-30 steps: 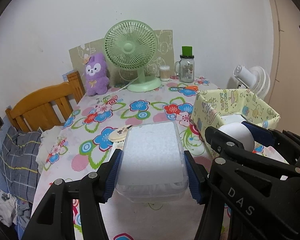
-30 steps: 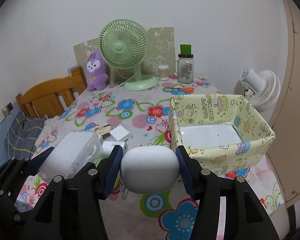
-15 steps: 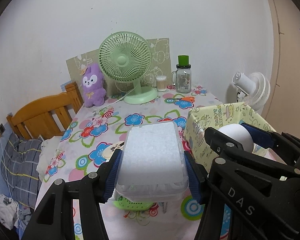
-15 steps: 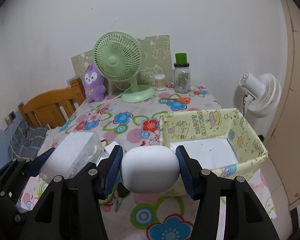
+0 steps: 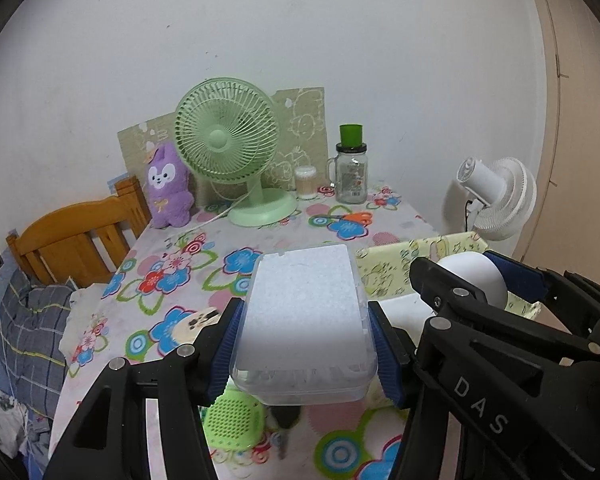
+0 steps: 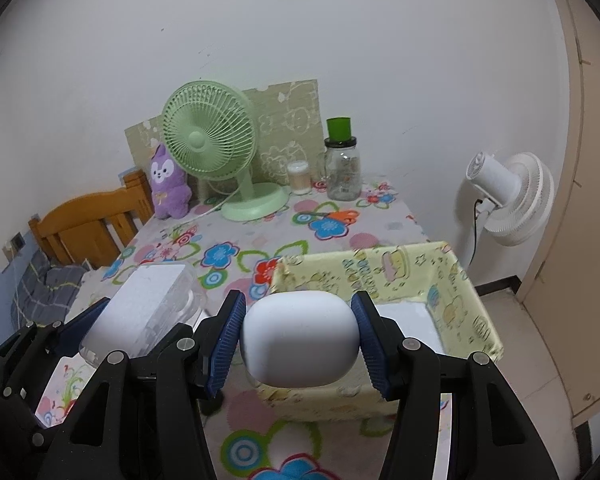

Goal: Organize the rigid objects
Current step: 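Lift both held objects and carry them over the yellow gift box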

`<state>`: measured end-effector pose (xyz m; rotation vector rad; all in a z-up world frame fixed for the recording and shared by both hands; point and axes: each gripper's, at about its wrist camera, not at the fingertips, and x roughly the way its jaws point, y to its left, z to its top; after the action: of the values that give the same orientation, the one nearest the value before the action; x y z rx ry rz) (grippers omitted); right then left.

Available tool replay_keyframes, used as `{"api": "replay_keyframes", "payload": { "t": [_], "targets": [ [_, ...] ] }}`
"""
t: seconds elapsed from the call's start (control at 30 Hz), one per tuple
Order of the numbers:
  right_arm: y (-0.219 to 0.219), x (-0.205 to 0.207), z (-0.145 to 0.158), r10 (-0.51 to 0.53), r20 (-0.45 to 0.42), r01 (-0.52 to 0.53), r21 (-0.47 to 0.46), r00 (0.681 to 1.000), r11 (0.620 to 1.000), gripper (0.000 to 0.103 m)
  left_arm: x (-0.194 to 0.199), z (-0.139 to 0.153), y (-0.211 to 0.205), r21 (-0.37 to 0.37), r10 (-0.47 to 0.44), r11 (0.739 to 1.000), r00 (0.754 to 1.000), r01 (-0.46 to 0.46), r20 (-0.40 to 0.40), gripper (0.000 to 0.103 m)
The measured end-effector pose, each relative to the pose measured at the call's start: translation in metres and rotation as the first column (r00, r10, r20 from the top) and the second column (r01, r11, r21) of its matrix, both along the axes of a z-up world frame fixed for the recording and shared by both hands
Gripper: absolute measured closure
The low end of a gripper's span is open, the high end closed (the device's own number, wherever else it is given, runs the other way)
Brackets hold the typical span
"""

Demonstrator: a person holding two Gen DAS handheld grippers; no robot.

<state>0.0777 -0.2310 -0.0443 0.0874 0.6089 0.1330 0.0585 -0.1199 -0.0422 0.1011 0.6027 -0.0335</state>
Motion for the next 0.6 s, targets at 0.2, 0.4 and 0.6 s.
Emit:
{"api": "replay_keyframes", "payload": {
  "t": [0.2, 0.4, 0.6],
  "targets": [
    [-0.016, 0.011, 0.001, -0.018, 0.004, 0.018, -0.005, 1.0, 1.0, 0.045, 0.012, 0.002, -0.019, -0.007, -0.017, 1.0, 1.0, 0.017, 0.004, 0.042],
    [-0.036, 0.024, 0.001, -0.053, 0.004, 0.053, -0.007, 0.999, 0.999, 0.045, 0.026, 0.001, -0.038, -0.006, -0.038, 0.999, 0.999, 0.038, 0.003, 0.041],
    [-0.054, 0.036, -0.004, -0.075, -0.008, 0.075, -0.008, 0.997, 0.997, 0.045, 0.041, -0.004, -0.055, -0.013, -0.051, 0.999, 0.999, 0.051, -0.011, 0.042]
  ]
}}
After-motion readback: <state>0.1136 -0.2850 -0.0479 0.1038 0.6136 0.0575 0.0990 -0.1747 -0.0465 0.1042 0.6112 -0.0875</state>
